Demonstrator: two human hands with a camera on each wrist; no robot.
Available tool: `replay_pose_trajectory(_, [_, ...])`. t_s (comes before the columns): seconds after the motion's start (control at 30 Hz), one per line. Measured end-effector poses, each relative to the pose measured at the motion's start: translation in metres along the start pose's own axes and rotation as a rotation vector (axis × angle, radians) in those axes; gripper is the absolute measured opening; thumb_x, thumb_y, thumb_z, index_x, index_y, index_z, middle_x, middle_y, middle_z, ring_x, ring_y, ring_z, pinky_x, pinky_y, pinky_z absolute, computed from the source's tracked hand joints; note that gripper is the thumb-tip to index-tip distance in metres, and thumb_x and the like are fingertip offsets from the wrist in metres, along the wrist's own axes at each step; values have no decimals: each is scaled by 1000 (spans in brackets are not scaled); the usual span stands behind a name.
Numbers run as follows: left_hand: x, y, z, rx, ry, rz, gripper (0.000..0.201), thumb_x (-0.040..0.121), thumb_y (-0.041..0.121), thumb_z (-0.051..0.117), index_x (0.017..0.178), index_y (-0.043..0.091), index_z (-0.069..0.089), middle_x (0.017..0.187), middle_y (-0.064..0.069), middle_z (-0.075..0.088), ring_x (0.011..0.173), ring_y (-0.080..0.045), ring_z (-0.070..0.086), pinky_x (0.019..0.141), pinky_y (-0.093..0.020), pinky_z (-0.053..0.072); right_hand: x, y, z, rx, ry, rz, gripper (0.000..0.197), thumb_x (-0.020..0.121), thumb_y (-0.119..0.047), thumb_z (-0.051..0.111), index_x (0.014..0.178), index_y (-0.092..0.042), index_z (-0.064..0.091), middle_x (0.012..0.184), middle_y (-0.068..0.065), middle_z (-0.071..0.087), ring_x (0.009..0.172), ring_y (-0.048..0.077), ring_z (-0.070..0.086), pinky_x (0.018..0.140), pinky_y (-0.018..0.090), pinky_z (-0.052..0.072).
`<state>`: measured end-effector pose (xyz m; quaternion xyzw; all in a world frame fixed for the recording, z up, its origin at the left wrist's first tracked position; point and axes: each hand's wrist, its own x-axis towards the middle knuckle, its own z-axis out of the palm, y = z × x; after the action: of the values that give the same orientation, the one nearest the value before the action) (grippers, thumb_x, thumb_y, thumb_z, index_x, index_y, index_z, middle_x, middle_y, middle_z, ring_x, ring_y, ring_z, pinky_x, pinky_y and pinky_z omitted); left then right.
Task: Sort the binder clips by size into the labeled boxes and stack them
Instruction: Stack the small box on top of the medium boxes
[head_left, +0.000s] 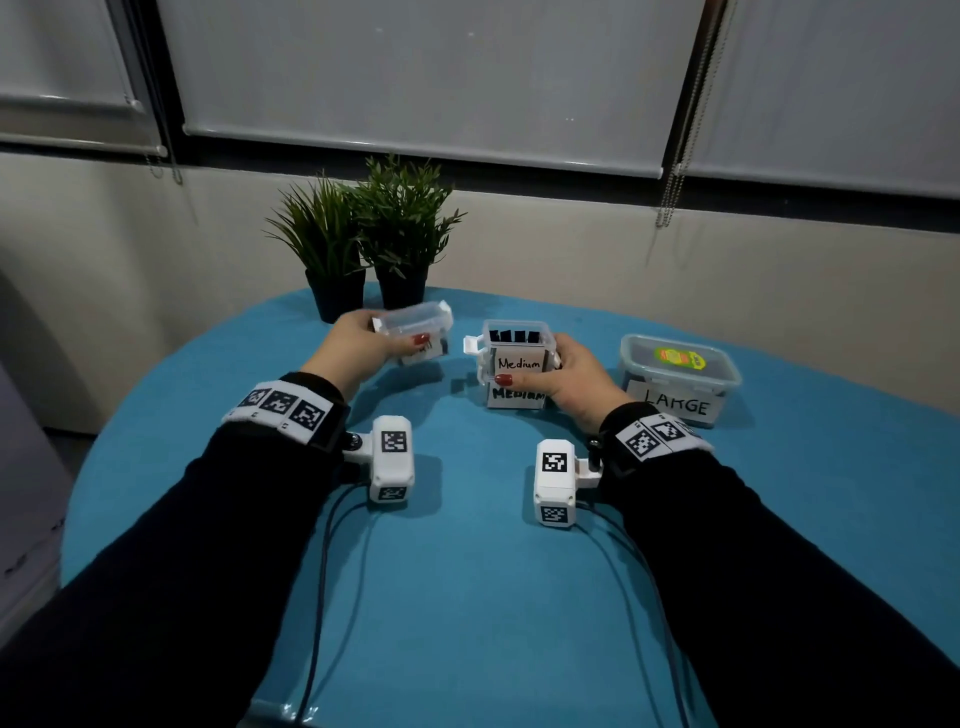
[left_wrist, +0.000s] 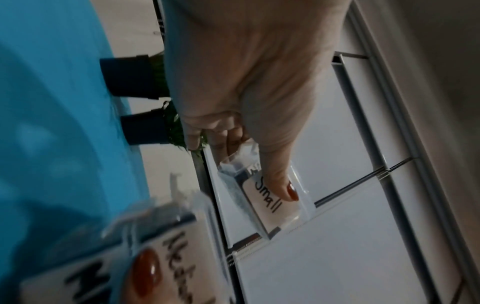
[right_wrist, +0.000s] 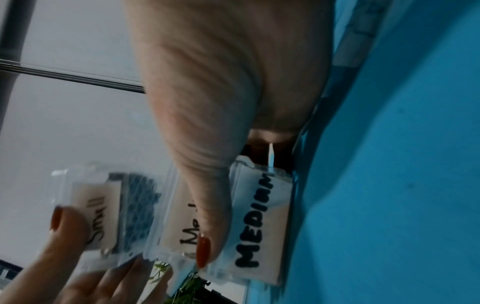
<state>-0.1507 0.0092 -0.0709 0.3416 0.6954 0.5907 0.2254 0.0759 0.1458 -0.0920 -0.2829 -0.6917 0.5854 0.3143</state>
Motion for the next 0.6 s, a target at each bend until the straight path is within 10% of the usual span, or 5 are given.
replay_pose_trajectory(0.23, [-9, 55, 42, -215, -83, 240, 54, 82, 9, 81, 131, 6, 59, 117, -6, 72, 108, -17, 70, 91, -30, 57, 4, 3, 1, -5, 11, 4, 67, 65, -9, 93, 122, -13, 58, 111, 9, 74, 104, 27, 72, 89, 51, 59])
replay_pose_trajectory(0.6, [-17, 49, 89, -166, -248, 224, 67, 79, 5, 81, 140, 6, 52, 124, -11, 69, 114, -24, 67, 95, -36, 57, 10, 8, -1, -68, 47, -22, 56, 74, -3, 86, 123, -11, 58, 113, 9, 73, 105, 24, 70, 95, 45, 57])
